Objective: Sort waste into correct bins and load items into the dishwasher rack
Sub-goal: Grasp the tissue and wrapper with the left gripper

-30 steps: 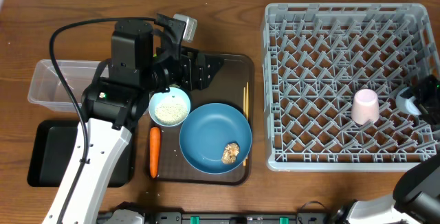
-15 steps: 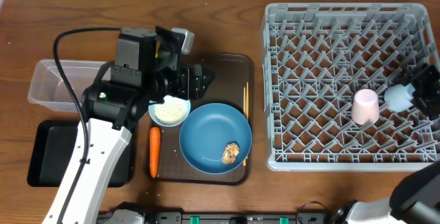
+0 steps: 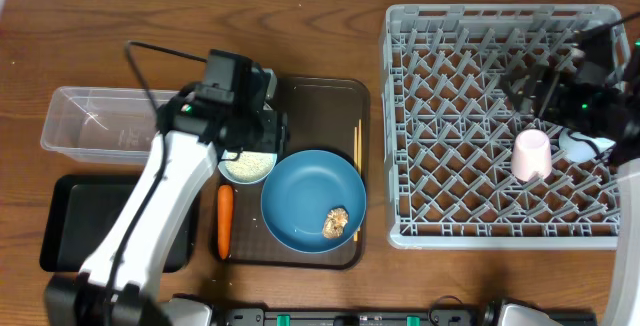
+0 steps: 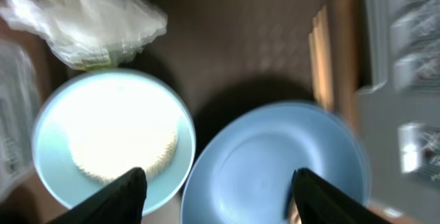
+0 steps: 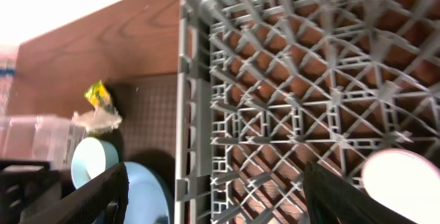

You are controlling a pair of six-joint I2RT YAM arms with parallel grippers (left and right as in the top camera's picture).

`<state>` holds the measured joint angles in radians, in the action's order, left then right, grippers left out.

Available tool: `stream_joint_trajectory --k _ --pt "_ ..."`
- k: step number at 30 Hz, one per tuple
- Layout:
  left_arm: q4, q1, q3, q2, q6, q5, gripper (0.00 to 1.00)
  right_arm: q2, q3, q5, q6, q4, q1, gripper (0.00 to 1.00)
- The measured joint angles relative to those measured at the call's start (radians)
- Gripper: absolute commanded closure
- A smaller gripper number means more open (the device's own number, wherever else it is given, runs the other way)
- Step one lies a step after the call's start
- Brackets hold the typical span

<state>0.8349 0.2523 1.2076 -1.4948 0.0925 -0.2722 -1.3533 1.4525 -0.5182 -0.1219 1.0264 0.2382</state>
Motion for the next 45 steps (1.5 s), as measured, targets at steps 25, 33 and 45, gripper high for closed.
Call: stream_joint_trajectory --k 25,33,45 --pt "-0.293 0.000 -0.012 -0.303 0.000 0.311 0.33 -0.037 0.000 0.067 0.000 -0.014 -0.130 0.26" --pt "-0.381 0.000 -0.012 -0.343 -0.004 0.347 0.44 -0.037 0.000 0.067 0.000 -0.014 -0.134 0.26" --pt "-0.343 0.018 -0.012 -0.314 0.009 0.382 0.38 -0.037 0.000 0.073 0.000 -0.014 -0.134 0.25"
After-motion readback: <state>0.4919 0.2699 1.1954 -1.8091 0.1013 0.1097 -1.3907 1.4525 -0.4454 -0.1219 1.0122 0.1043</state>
